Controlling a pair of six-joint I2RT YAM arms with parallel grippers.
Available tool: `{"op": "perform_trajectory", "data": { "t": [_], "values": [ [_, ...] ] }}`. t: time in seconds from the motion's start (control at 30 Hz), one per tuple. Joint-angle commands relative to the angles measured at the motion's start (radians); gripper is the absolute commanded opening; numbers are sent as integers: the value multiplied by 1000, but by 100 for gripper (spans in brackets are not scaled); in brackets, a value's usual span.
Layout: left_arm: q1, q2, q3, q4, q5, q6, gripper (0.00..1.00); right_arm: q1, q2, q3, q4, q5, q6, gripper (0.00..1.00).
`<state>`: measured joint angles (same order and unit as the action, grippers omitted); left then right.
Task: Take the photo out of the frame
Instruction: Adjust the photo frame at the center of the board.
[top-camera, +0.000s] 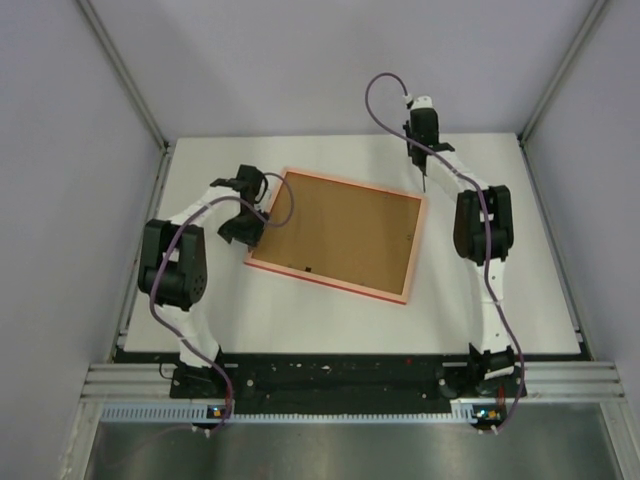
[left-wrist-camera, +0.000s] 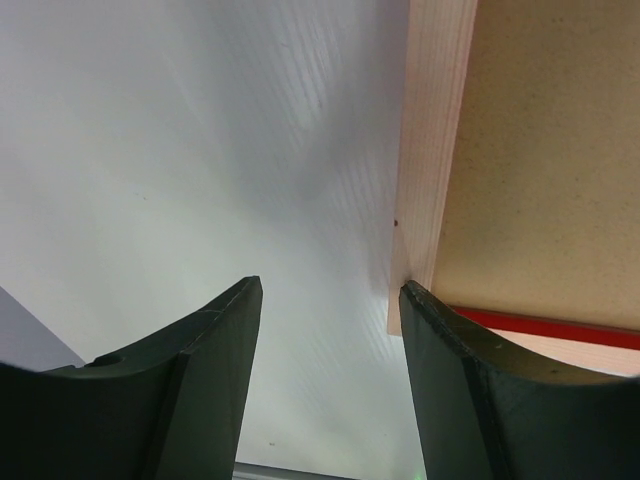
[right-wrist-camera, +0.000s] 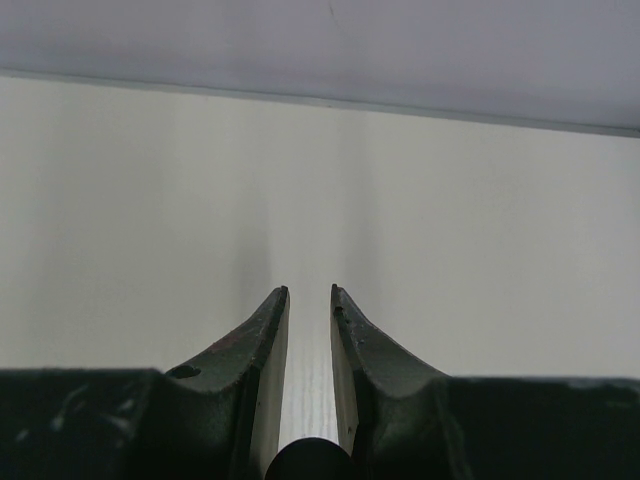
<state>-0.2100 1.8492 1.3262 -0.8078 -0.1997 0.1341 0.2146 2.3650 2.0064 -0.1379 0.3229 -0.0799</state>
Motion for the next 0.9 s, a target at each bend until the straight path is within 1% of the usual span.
{"op": "perform_trajectory", "data": {
  "t": [0.0, 0.37, 0.7, 0.87],
  "values": [
    [6, 25, 70, 12, -73, -2, 63, -1, -47, -50, 31, -53, -15, 0],
    [12, 68, 136, -5, -115, -13, 61, 0, -79, -103, 6, -120, 3, 0],
    [14, 97, 166, -10, -109, -11, 61, 0, -197, -244, -20, -223, 40, 0],
    [14, 134, 197, -19, -92, -16, 60, 5, -269, -325, -20, -234, 45, 0]
  ]
}}
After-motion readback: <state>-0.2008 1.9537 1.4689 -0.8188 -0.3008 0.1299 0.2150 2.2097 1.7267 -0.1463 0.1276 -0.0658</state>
